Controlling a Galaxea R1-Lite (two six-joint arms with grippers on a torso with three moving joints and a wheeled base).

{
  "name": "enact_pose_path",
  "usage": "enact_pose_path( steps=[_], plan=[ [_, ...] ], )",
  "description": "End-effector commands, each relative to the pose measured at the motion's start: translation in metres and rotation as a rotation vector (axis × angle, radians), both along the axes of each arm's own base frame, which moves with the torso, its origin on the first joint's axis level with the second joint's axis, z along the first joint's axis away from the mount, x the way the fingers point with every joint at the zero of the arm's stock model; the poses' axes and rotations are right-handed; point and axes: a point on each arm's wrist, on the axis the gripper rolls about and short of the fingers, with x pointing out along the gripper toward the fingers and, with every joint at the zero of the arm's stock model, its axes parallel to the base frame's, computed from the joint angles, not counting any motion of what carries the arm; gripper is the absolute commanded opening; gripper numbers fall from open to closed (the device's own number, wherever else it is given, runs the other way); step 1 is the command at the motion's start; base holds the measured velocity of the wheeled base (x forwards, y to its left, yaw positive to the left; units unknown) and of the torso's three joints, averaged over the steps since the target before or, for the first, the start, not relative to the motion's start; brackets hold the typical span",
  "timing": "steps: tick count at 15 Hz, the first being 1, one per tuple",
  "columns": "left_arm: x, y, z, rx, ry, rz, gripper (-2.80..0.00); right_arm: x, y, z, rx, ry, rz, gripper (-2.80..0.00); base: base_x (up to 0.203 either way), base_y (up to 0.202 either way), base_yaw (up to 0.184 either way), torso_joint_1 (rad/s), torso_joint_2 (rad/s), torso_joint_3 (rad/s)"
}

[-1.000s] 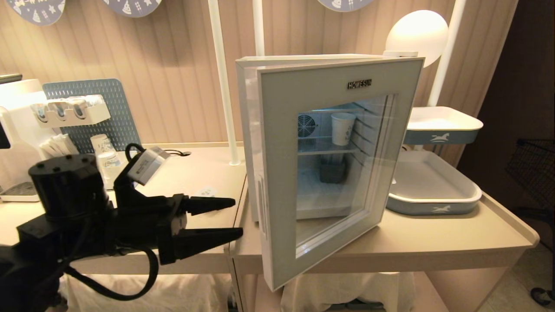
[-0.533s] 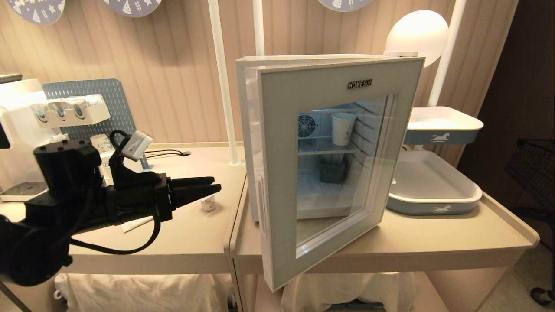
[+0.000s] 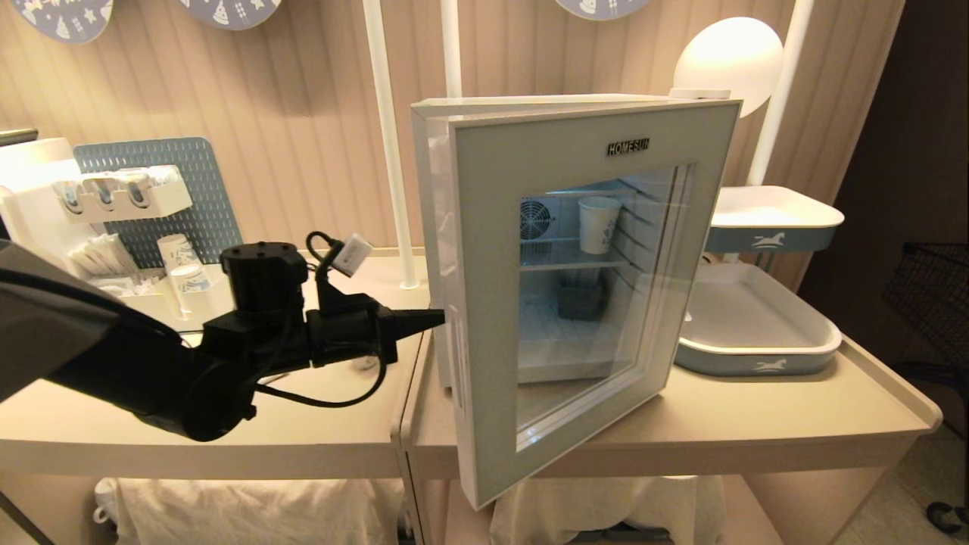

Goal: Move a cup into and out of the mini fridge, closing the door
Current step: Open the freezer door

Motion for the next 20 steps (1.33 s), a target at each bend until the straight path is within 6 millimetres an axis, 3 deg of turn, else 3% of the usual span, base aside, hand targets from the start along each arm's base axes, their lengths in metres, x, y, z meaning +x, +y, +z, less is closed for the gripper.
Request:
enact_pose_path(
  steps=[1,5,7,13,17,20],
  plan=[
    [0.006,-0.023,-0.017,0.01,0.034,-0.053,-2.8,0.0,0.0,0.0,0.0,0.0,0.001,-2.8,0.0,0.0,0.0,0.0,0.0,0.0],
    [-0.004,-0.046,-0.023,0.017,0.054,-0.119,-2.8,0.0,0.0,0.0,0.0,0.0,0.001,-2.8,0.0,0.0,0.0,0.0,0.0,0.0],
    [-0.018,-0.048,-0.013,0.011,0.045,-0.141,-2.8,0.0,0.0,0.0,-0.002,0.0,0.001,-2.8,0.0,0.0,0.0,0.0,0.0,0.0],
    [-0.077,-0.077,0.022,-0.03,-0.001,-0.302,-2.8,0.0,0.0,0.0,0.0,0.0,0.001,-2.8,0.0,0.0,0.0,0.0,0.0,0.0],
    [-0.106,-0.112,0.035,-0.037,0.001,-0.439,-2.8,0.0,0.0,0.0,0.0,0.0,0.001,-2.8,0.0,0.0,0.0,0.0,0.0,0.0],
    [-0.113,-0.148,0.04,-0.027,0.018,-0.532,-2.8,0.0,0.0,0.0,0.0,0.002,0.001,-2.8,0.0,0.0,0.0,0.0,0.0,0.0]
  ],
)
